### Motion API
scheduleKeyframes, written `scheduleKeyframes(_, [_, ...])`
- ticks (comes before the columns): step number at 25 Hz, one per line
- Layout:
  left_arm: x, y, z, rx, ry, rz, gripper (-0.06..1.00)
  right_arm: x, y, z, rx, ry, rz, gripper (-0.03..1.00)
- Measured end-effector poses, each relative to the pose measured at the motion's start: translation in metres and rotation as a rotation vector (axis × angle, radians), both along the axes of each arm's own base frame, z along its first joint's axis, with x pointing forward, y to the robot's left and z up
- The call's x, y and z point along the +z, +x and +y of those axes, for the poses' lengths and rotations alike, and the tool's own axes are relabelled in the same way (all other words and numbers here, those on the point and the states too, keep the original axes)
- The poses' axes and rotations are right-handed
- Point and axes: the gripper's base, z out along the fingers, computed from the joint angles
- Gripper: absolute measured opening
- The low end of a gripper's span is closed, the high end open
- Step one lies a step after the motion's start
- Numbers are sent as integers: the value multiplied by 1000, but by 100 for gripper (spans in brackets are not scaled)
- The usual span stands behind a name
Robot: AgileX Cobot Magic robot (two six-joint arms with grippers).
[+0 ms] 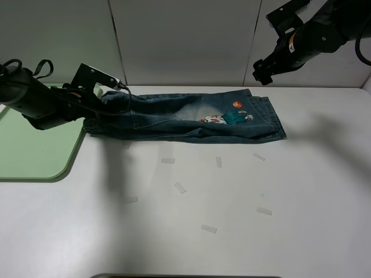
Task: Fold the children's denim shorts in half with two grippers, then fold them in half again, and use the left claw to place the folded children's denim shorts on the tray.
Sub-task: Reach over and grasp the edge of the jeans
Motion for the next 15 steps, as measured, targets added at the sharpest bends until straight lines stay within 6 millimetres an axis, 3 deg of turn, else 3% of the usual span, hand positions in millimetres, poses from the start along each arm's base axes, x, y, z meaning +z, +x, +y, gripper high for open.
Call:
scheduleKeyframes(5, [3, 0, 1, 8, 3, -10, 82, 0, 0, 0, 0, 1, -1, 69])
scheduleKeyframes(7, [15, 0, 0, 10, -18, -28, 82, 0, 0, 0, -1, 1, 0, 69])
scheduleKeyframes(10, [55, -2, -6, 0, -56, -124, 82, 1, -1, -1, -9, -6, 5, 69])
scheduleKeyframes(11, [55, -2, -6, 0, -56, -124, 82, 3, -2, -2, -12, -7, 5, 69])
scheduleKeyframes(15, [121, -14, -9, -19, -109, -275, 81, 23, -7, -3, -16, 1, -38, 69])
